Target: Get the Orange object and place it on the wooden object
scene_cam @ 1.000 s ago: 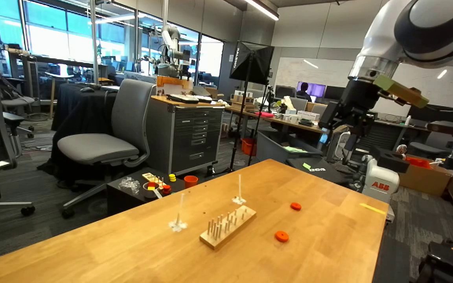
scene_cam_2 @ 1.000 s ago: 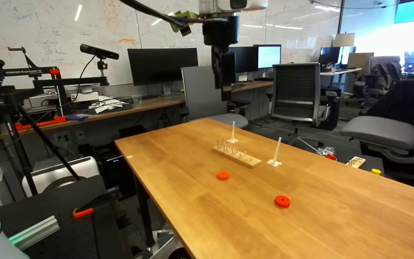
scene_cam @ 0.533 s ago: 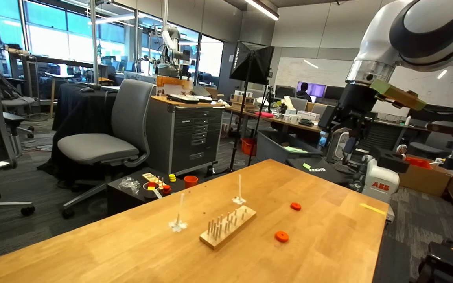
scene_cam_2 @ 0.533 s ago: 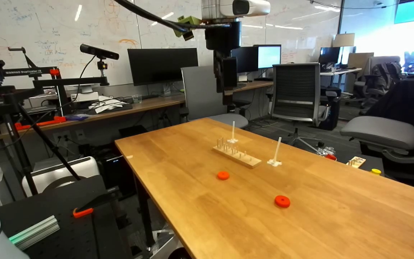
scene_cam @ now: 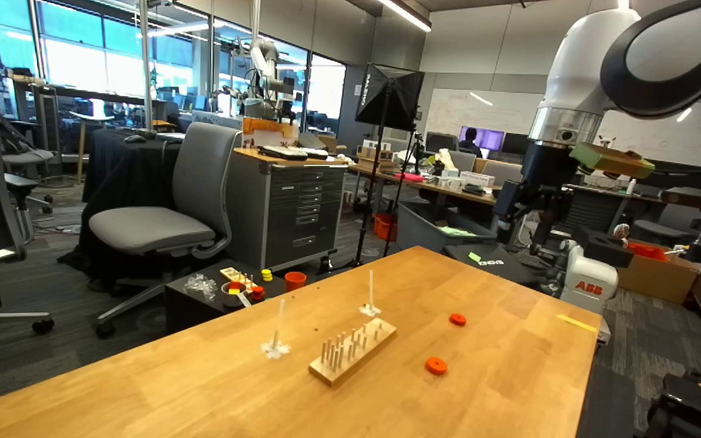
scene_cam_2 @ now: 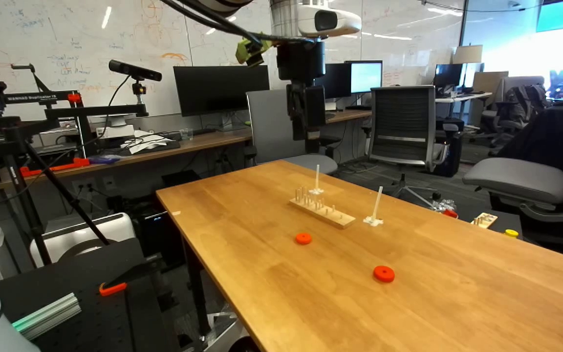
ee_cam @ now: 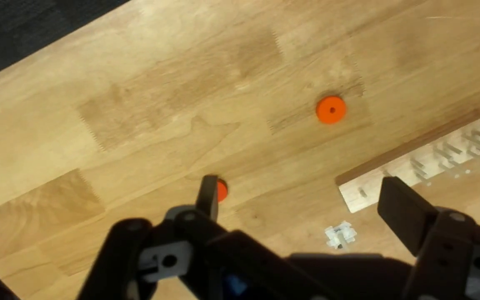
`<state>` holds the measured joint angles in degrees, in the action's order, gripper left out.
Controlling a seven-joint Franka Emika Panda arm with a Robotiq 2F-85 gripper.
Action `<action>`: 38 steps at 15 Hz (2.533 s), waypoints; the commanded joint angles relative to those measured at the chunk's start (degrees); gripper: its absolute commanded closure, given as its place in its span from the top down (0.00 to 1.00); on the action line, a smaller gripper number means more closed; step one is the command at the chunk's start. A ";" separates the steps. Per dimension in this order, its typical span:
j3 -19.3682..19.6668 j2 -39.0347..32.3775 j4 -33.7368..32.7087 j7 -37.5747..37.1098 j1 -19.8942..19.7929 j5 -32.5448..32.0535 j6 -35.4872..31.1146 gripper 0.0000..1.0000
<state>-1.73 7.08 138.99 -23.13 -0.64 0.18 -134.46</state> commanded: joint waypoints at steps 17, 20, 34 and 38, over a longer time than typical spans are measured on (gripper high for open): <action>-2.36 1.47 0.14 12.60 1.36 -31.56 3.53 1.00; -2.11 -0.44 -0.51 19.82 2.22 -31.25 -0.16 1.00; -3.61 -10.17 -1.98 44.43 5.56 -10.57 -4.55 1.00; -3.77 -12.34 -3.91 44.51 5.50 -8.43 -4.19 1.00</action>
<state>-5.18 -3.29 137.12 21.29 4.93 -10.42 -139.16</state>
